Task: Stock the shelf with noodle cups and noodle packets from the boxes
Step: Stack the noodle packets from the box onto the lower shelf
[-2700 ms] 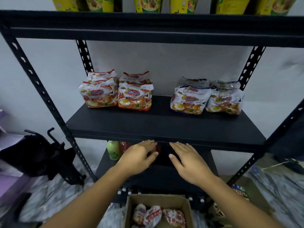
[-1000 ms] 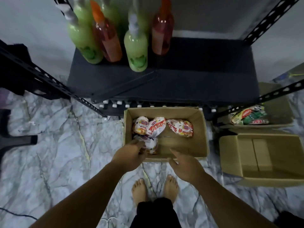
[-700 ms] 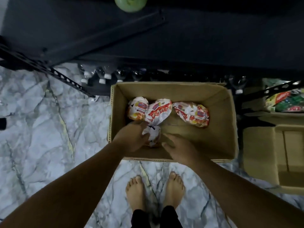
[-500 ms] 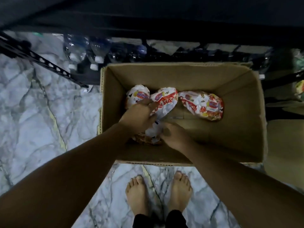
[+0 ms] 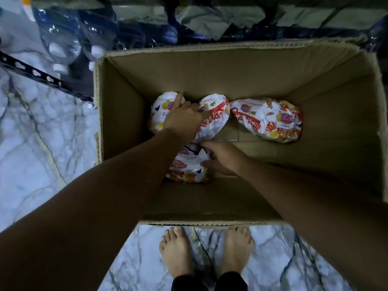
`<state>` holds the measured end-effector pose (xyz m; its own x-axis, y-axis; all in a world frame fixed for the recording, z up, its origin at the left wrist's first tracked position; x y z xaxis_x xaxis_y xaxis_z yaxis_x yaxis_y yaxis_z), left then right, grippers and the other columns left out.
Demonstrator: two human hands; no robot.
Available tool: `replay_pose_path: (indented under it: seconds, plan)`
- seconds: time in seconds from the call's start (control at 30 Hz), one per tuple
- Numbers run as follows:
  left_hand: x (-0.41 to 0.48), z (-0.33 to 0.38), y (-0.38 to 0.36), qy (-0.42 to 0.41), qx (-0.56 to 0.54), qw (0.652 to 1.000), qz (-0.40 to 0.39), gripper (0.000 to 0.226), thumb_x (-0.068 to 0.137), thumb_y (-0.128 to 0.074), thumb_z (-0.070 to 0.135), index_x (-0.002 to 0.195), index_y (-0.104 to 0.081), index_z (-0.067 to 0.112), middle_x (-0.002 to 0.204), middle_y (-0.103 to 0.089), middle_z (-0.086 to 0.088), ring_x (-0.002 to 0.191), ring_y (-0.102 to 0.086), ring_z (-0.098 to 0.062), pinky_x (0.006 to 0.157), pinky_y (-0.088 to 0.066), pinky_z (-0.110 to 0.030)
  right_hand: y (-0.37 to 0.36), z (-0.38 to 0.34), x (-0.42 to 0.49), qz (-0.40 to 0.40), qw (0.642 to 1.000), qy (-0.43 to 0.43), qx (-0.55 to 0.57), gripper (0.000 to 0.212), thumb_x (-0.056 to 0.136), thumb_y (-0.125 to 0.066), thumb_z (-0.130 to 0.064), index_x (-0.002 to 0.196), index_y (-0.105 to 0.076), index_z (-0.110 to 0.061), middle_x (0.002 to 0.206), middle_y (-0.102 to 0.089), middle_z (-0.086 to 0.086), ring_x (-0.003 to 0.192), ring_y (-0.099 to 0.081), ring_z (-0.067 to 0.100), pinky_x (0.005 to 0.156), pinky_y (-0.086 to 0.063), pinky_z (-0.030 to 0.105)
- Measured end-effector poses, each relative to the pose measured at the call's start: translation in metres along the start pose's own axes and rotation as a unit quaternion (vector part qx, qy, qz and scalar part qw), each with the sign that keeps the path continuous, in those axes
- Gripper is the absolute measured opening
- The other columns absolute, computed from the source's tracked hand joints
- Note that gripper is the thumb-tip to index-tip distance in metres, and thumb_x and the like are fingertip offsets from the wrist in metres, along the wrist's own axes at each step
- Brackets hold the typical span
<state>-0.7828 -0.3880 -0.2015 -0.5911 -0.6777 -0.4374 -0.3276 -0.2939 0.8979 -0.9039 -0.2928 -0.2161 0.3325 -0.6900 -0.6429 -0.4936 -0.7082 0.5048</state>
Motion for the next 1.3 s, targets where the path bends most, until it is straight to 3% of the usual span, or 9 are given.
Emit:
replay_pose_path:
  seconds: [0.3, 0.43, 0.6, 0.77, 0.97, 1.1, 1.17, 1.23, 1.3]
  plan:
    - [0.003, 0.011, 0.025, -0.02, -0.006, 1.0, -0.004, 0.029, 0.094, -0.053, 0.01, 0.119, -0.064, 0.019, 0.101, -0.073, -0.006, 0.1, -0.068, -0.029, 0.125, -0.017, -0.046, 0.035, 0.028, -0.057, 0.014, 0.998, 0.02, -0.053, 0.034, 0.087, -0.073, -0.011, 0.119, -0.072, -0.023, 0.116, -0.071, -0.002, 0.102, -0.065, 0.016, 0.083, -0.05, 0.032]
    - [-0.018, 0.02, 0.043, 0.067, 0.009, 0.995, 0.074, 0.019, 0.076, -0.074, 0.03, 0.092, -0.073, 0.019, 0.068, -0.07, -0.001, 0.058, -0.062, -0.024, 0.075, -0.05, -0.031, 0.059, 0.063, -0.088, 0.016, 0.994, -0.069, -0.079, 0.036, 0.091, -0.069, -0.012, 0.126, -0.068, -0.019, 0.125, -0.068, 0.005, 0.113, -0.062, 0.025, 0.09, -0.041, 0.026]
    - [-0.032, 0.033, 0.035, 0.135, -0.176, 0.973, 0.066, 0.03, 0.103, -0.049, 0.036, 0.118, -0.064, 0.015, 0.089, -0.071, -0.015, 0.08, -0.068, -0.037, 0.058, -0.039, -0.035, 0.066, 0.09, -0.112, -0.025, 0.975, -0.158, -0.152, 0.061, 0.089, -0.072, -0.027, 0.146, -0.05, -0.021, 0.145, -0.056, 0.007, 0.128, -0.055, 0.027, 0.109, -0.045, 0.038]
    - [-0.036, 0.035, 0.027, 0.018, -0.182, 0.977, 0.113, 0.037, 0.099, -0.047, 0.026, 0.128, -0.063, 0.009, 0.118, -0.065, -0.02, 0.101, -0.065, -0.04, 0.074, -0.055, -0.045, 0.062, 0.075, -0.109, 0.009, 0.971, 0.02, -0.237, 0.082, 0.087, -0.073, -0.046, 0.156, -0.035, -0.022, 0.159, -0.032, 0.009, 0.145, -0.033, 0.03, 0.118, -0.035, 0.044]
    - [-0.014, 0.026, 0.016, -0.157, -0.077, 0.984, 0.021, 0.064, 0.089, -0.067, 0.03, 0.148, -0.047, 0.018, 0.156, -0.039, -0.018, 0.148, -0.029, -0.04, 0.121, -0.022, -0.06, 0.039, 0.053, -0.09, -0.067, 0.939, 0.098, -0.322, 0.083, 0.095, -0.06, -0.053, 0.159, -0.008, -0.045, 0.169, -0.006, 0.005, 0.152, -0.015, 0.032, 0.117, -0.032, 0.053]
    - [0.01, 0.002, 0.031, -0.248, 0.008, 0.968, -0.033, 0.077, 0.093, -0.048, 0.068, 0.159, -0.016, 0.045, 0.17, -0.013, -0.01, 0.157, -0.001, -0.038, 0.123, 0.004, -0.063, 0.035, 0.052, -0.083, -0.091, 0.919, 0.116, -0.367, 0.081, 0.099, -0.056, -0.048, 0.157, 0.001, -0.051, 0.169, -0.003, 0.007, 0.152, -0.013, 0.039, 0.115, -0.029, 0.055]
    - [0.019, 0.014, -0.036, -0.269, 0.08, 0.945, -0.169, 0.087, 0.079, -0.053, 0.084, 0.154, -0.016, 0.06, 0.172, 0.0, -0.005, 0.156, 0.008, -0.043, 0.116, 0.021, -0.062, 0.036, 0.058, -0.078, -0.094, 0.915, 0.119, -0.374, 0.083, 0.1, -0.054, -0.052, 0.156, 0.006, -0.052, 0.17, 0.0, 0.007, 0.151, -0.015, 0.041, 0.114, -0.032, 0.056]
    - [-0.033, 0.05, -0.156, -0.023, 0.014, 0.935, -0.353, 0.092, 0.053, -0.077, 0.083, 0.136, -0.042, 0.068, 0.172, -0.004, -0.01, 0.152, 0.01, -0.053, 0.111, 0.024, -0.07, 0.036, 0.063, -0.075, -0.107, 0.906, 0.116, -0.393, 0.087, 0.099, -0.054, -0.054, 0.153, 0.015, -0.054, 0.17, 0.005, 0.005, 0.15, -0.016, 0.043, 0.114, -0.033, 0.06]
    - [-0.122, 0.14, -0.265, 0.126, -0.25, 0.912, -0.3, 0.049, 0.079, -0.075, 0.033, 0.124, -0.059, 0.03, 0.15, -0.047, -0.029, 0.143, -0.032, -0.058, 0.118, -0.016, -0.061, 0.032, 0.07, -0.073, -0.106, 0.904, 0.118, -0.398, 0.092, 0.099, -0.053, -0.054, 0.147, 0.024, -0.057, 0.17, 0.01, 0.003, 0.151, -0.014, 0.045, 0.114, -0.031, 0.064]
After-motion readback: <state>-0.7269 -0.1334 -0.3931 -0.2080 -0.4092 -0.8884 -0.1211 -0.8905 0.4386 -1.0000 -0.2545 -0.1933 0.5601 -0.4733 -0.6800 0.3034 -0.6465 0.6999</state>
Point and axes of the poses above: each hand's wrist, its own x-axis towards the middle knuckle, its own y-axis out of the back of the hand, z = x × y, the point moved 3 cm from there along x, towards the middle knuckle
